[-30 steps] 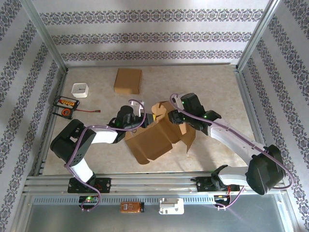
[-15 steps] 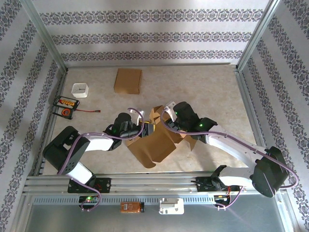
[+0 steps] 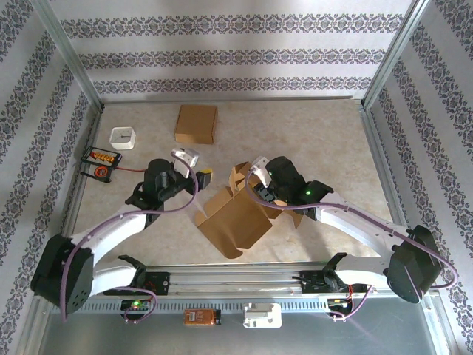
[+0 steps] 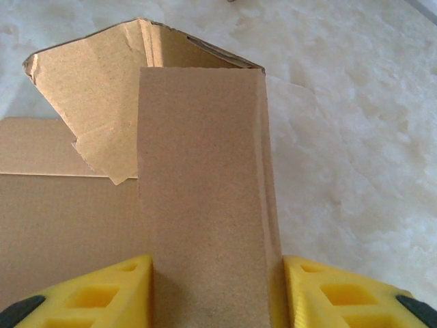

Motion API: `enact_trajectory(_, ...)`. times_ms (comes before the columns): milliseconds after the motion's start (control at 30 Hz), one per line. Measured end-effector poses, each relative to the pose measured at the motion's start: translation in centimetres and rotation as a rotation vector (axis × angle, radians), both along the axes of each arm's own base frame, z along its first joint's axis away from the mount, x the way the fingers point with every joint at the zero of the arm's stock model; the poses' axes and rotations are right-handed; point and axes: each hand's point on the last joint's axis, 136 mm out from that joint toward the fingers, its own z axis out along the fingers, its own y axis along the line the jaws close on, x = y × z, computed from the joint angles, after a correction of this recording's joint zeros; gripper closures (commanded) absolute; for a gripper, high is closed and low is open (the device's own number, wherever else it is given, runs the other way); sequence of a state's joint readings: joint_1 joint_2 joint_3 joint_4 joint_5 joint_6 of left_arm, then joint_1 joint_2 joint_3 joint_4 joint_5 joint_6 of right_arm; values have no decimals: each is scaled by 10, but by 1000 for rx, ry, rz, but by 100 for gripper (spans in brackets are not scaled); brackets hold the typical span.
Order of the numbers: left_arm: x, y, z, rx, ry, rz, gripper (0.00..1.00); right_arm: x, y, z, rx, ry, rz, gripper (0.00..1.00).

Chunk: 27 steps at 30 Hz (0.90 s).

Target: Fold the paper box

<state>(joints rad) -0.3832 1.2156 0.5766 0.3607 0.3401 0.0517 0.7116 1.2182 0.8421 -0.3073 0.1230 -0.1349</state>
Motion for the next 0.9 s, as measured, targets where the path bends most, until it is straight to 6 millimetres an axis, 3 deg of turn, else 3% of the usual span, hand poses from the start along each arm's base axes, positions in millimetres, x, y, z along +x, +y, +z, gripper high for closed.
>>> enact_trajectory(167, 5, -21, -44, 147, 59, -194, 36, -3, 3, 5, 34, 9, 23, 51)
enact_trajectory(267, 9, -38, -57, 174, 89, -314, 36, -4, 3, 5, 60, 28, 30, 51)
enact_trajectory(333, 14, -50, -54, 167, 84, -385, 37, -3, 2, 5, 73, 39, 29, 51)
enact_trajectory(533, 21, -73, -40, 124, 48, -525, 52, -3, 2, 4, 98, 60, 28, 51)
enact_trajectory(900, 4, -97, -49, 26, 91, -699, 53, -1, 7, 0, 103, 85, 37, 51)
